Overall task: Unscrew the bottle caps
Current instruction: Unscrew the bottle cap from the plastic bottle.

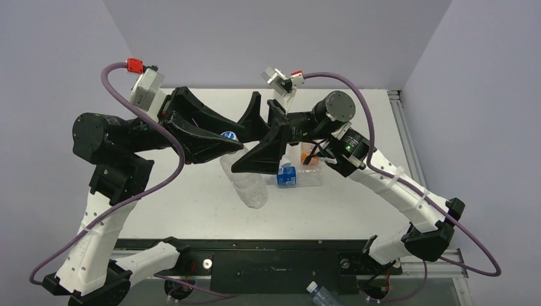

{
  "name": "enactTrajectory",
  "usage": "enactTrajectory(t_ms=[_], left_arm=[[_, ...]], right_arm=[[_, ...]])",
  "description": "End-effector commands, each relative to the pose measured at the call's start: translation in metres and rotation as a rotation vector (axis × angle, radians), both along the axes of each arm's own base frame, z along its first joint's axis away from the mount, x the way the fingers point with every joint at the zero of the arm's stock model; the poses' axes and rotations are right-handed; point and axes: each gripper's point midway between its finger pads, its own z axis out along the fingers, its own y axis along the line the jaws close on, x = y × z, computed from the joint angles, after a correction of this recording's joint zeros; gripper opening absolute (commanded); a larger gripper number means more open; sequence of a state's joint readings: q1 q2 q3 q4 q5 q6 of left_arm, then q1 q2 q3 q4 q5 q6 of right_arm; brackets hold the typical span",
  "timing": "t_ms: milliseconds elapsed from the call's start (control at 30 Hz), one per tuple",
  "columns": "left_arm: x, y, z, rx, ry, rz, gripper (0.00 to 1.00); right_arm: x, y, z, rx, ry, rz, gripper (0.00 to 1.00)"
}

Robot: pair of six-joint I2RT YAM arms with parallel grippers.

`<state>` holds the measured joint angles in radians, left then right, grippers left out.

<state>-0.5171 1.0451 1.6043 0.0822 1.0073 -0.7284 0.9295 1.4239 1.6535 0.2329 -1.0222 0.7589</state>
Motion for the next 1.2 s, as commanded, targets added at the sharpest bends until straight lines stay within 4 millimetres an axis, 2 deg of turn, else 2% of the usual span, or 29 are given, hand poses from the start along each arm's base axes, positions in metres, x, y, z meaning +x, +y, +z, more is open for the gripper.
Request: enactTrajectory(t_ms=[0, 200, 300, 367, 400, 433, 500, 567, 767, 1033, 1100, 1133, 1167], left_arm=[[-0.009, 0.005, 0.014, -0.027, -0.057, 0.007, 0.0], [-0.006, 0.005, 0.014, -0.03, -0.058, 0.018, 0.0], [-0.003, 0.004, 0.012, -0.028, -0.054, 0.024, 0.0], [-0.002, 0.004, 0.012, -0.029, -0.059, 0.028, 0.0], [-0.002, 0.004, 0.012, -0.03, -0.063, 0.031, 0.0], [-0.001, 0.004, 0.012, -0.029, -0.062, 0.033, 0.0], [0.0, 0.003, 0.012, -0.031, -0.066, 0.038, 0.0], [0.001, 0.003, 0.012, -0.033, -0.071, 0.044, 0.0], [0.001, 0.004, 0.013, -0.04, -0.082, 0.054, 0.0], [0.0, 0.006, 0.016, -0.045, -0.088, 0.06, 0.0], [0.0, 0.007, 0.017, -0.048, -0.088, 0.063, 0.0], [0.0, 0.007, 0.018, -0.049, -0.088, 0.064, 0.0], [0.0, 0.007, 0.018, -0.05, -0.09, 0.066, 0.0]], right_arm=[[0.007, -0.01, 0.007, 0.002, -0.074, -0.114, 0.77], [0.008, -0.011, 0.015, 0.019, -0.074, -0.13, 0.48], [0.003, -0.013, 0.024, 0.056, -0.08, -0.109, 0.44], [-0.001, -0.014, 0.026, 0.078, -0.075, -0.084, 0.49], [-0.006, -0.017, 0.034, 0.115, -0.072, -0.063, 0.51], [-0.008, -0.017, 0.032, 0.117, -0.063, -0.043, 0.6], [-0.014, -0.021, 0.039, 0.161, -0.05, -0.011, 0.72], [-0.016, -0.023, 0.042, 0.187, -0.039, 0.0, 0.76], [-0.021, -0.022, 0.043, 0.206, -0.02, 0.023, 0.78], [-0.027, -0.01, 0.018, 0.126, -0.017, 0.064, 0.82], [-0.024, -0.004, 0.008, 0.083, -0.013, 0.043, 0.83], [-0.022, -0.003, 0.012, 0.086, -0.021, 0.019, 0.83], [-0.017, 0.001, 0.003, 0.05, -0.035, -0.009, 0.83]])
